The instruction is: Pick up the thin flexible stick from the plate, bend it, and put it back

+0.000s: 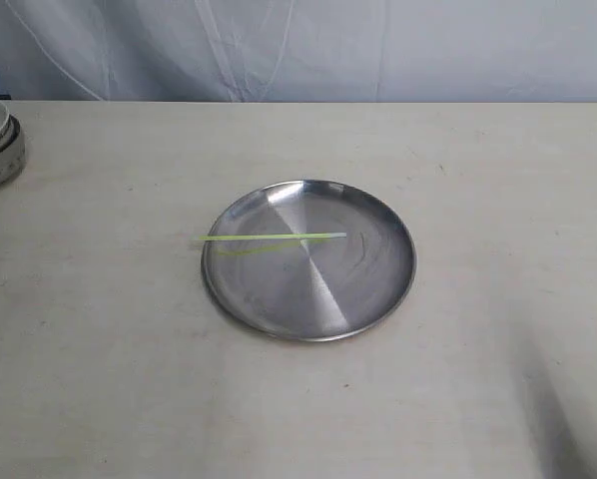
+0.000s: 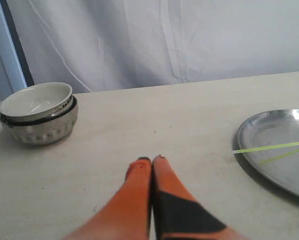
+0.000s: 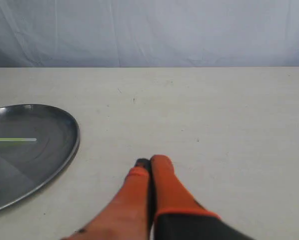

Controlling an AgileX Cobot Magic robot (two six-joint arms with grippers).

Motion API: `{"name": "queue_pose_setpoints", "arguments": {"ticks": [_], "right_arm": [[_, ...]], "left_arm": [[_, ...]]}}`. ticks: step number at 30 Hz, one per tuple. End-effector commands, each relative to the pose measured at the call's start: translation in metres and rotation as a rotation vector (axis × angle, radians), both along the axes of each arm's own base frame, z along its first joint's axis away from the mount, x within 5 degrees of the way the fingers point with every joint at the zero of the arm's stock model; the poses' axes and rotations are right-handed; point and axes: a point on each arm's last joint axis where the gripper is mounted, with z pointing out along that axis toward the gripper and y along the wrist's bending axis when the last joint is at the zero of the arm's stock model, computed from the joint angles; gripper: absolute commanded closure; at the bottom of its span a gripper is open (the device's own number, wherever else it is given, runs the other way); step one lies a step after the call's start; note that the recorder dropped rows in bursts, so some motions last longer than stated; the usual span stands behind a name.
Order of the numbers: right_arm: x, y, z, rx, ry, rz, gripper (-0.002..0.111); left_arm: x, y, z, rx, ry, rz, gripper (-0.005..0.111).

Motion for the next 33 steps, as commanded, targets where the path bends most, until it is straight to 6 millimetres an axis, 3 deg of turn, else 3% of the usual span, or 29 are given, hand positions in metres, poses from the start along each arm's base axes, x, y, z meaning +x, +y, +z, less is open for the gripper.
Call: {"name": "queue_pose_setpoints", "arguments": {"ticks": [1, 12, 16, 18, 21, 23, 24, 29, 33], "right_arm": [[0.000, 0.000, 0.000, -0.004, -0.009, -0.006, 0.109], [0.000, 0.000, 0.000, -0.004, -0.011, -0.006, 0.109], [0.002, -0.001, 0.011, 0.014, -0.133, -0.017, 0.109], [0.003, -0.001, 0.021, 0.215, -0.231, -0.042, 0.109], [0.002, -0.007, 0.034, 0.786, -0.331, -0.114, 0.109], [0.002, -0.011, 0.036, 1.079, -0.340, -0.153, 0.109], [0.002, -0.012, 0.036, 1.143, -0.338, -0.164, 0.109], [0.001, -0.015, 0.039, 1.135, -0.397, -0.176, 0.109], [0.006, -0.005, 0.046, 1.027, -0.261, -0.133, 0.109]], "left_arm": [[0.000, 0.000, -0.001, -0.012, -0.008, -0.005, 0.106], [0.000, 0.000, -0.001, -0.012, -0.008, -0.005, 0.106], [0.000, 0.000, -0.001, -0.012, -0.008, -0.005, 0.106], [0.000, 0.000, -0.001, -0.012, -0.008, -0.005, 0.106], [0.000, 0.000, -0.001, -0.012, -0.008, -0.005, 0.106], [0.000, 0.000, -0.001, -0.012, -0.008, -0.005, 0.106], [0.000, 0.000, -0.001, -0.012, -0.008, -0.005, 0.106], [0.000, 0.000, -0.001, -0.012, -0.008, -0.005, 0.106], [0.000, 0.000, 0.000, -0.012, -0.018, -0.005, 0.106]]}}
